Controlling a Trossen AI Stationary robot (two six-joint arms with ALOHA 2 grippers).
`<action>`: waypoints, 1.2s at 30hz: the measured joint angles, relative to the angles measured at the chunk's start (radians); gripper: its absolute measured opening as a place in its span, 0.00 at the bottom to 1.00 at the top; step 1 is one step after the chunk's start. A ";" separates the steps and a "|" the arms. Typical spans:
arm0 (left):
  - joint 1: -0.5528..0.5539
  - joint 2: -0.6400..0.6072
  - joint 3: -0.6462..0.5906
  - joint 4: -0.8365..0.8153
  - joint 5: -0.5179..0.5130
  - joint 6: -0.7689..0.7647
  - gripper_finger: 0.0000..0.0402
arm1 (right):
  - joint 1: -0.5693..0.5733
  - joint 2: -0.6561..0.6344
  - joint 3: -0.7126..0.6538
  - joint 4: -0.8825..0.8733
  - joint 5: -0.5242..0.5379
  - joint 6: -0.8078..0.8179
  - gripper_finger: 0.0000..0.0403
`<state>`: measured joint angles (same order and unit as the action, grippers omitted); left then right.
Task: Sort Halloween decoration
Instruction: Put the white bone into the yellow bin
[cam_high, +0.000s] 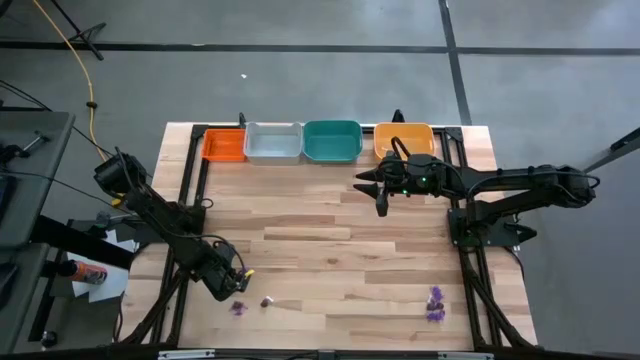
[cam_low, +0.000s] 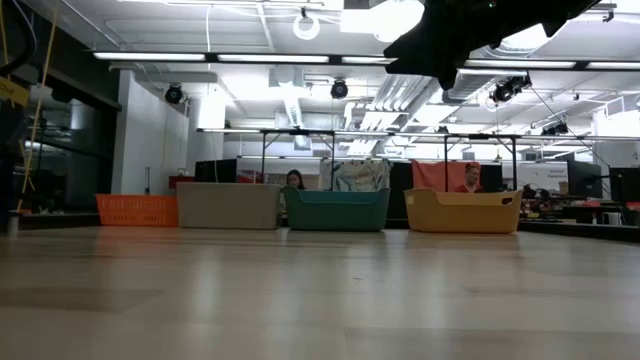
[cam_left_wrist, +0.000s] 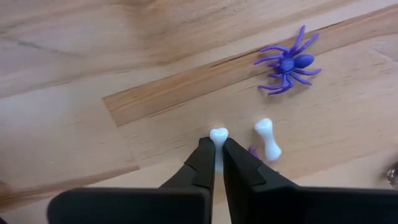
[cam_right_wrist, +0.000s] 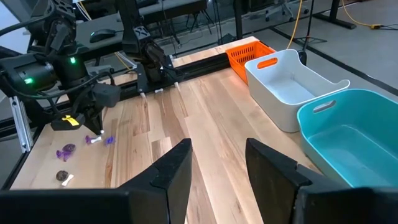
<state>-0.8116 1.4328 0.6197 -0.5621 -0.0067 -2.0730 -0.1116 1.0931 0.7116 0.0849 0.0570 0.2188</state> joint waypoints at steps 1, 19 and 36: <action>0.000 -0.007 0.000 -0.001 -0.002 0.006 0.01 | 0.000 0.000 0.000 0.000 0.000 0.000 0.36; 0.059 -0.585 -0.003 -0.332 -0.429 0.290 0.00 | 0.000 0.000 0.000 0.000 0.000 -0.002 0.36; 0.789 -0.525 -0.002 0.634 -0.382 1.527 0.00 | 0.000 0.000 0.000 0.066 0.066 0.087 0.36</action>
<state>-0.0224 0.9078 0.6178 0.0723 -0.3889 -0.5464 -0.1112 1.0931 0.7116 0.1508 0.1226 0.3061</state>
